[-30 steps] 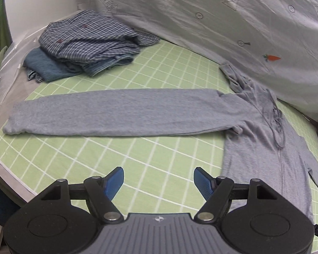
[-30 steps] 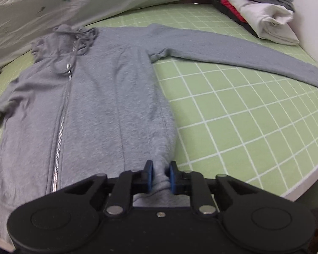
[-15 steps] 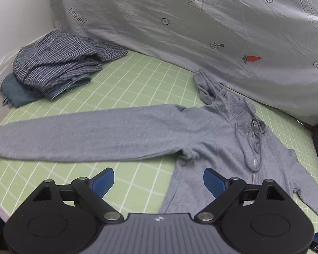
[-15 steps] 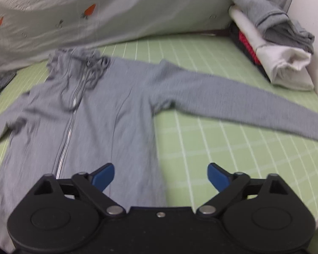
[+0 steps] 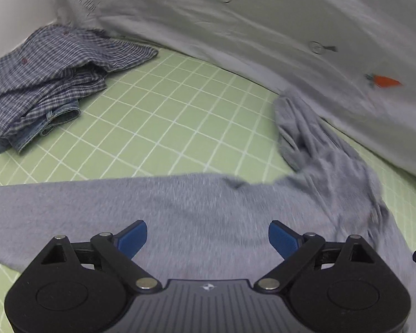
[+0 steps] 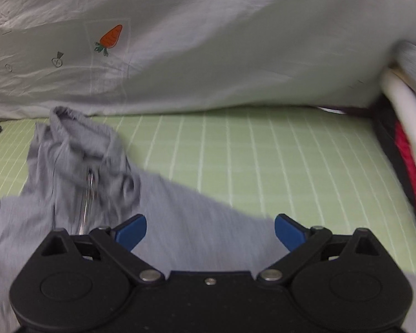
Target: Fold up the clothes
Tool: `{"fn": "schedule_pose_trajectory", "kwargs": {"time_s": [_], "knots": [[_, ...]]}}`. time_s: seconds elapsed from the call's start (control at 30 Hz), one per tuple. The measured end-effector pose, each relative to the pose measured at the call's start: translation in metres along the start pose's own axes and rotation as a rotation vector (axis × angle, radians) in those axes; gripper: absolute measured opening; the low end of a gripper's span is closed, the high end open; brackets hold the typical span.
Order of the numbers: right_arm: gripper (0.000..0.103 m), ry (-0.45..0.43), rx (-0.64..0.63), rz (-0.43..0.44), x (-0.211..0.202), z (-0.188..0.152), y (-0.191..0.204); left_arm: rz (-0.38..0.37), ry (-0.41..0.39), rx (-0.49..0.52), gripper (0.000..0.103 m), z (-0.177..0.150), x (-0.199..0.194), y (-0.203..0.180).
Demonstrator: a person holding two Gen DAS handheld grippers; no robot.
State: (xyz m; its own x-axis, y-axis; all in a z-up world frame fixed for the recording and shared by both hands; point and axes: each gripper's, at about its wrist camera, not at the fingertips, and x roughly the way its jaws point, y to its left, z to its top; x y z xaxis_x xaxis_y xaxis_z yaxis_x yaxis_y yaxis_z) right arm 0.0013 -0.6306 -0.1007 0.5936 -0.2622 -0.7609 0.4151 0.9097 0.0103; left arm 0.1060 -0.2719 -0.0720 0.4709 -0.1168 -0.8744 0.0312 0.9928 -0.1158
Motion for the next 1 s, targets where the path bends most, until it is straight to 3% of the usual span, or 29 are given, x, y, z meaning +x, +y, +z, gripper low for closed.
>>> {"fn": "schedule_pose_trajectory", "kwargs": {"time_s": [0.17,0.43,0.57,0.6,0.63,0.67,0.73,0.83,0.93,1.0], "knots": [[0.092,0.023,-0.061,0.106,0.069,0.045,0.03,0.085,0.058,0.051,0.094,0.021,0.051,-0.019],[0.08,0.024,-0.158,0.342,0.123,0.081,0.093,0.145,0.064,0.117,0.094,0.029,0.082,-0.019],[0.054,0.047,-0.279,0.366,0.132,0.081,0.116,0.129,0.078,0.078,0.094,0.029,0.086,-0.015],[0.026,0.039,-0.316,0.358,0.132,0.081,0.118,0.129,0.078,0.075,0.094,0.029,0.087,-0.015],[0.011,0.025,-0.355,0.338,0.132,0.081,0.12,0.133,0.074,0.079,0.095,0.028,0.087,-0.016],[0.007,0.007,-0.388,0.303,0.131,0.082,0.12,0.137,0.07,0.09,0.095,0.028,0.086,-0.017],[0.007,-0.043,-0.418,0.206,0.128,0.086,0.111,0.141,0.064,0.108,0.095,0.028,0.086,-0.019],[0.006,-0.134,-0.316,-0.016,0.115,0.098,0.075,0.13,0.06,0.093,0.095,0.028,0.084,-0.016],[0.007,-0.104,-0.221,-0.147,0.115,0.096,0.043,0.126,0.063,0.073,0.095,0.028,0.086,-0.011],[0.013,-0.063,-0.218,-0.155,0.118,0.087,0.033,0.12,0.067,0.063,0.096,0.028,0.087,-0.007]]}}
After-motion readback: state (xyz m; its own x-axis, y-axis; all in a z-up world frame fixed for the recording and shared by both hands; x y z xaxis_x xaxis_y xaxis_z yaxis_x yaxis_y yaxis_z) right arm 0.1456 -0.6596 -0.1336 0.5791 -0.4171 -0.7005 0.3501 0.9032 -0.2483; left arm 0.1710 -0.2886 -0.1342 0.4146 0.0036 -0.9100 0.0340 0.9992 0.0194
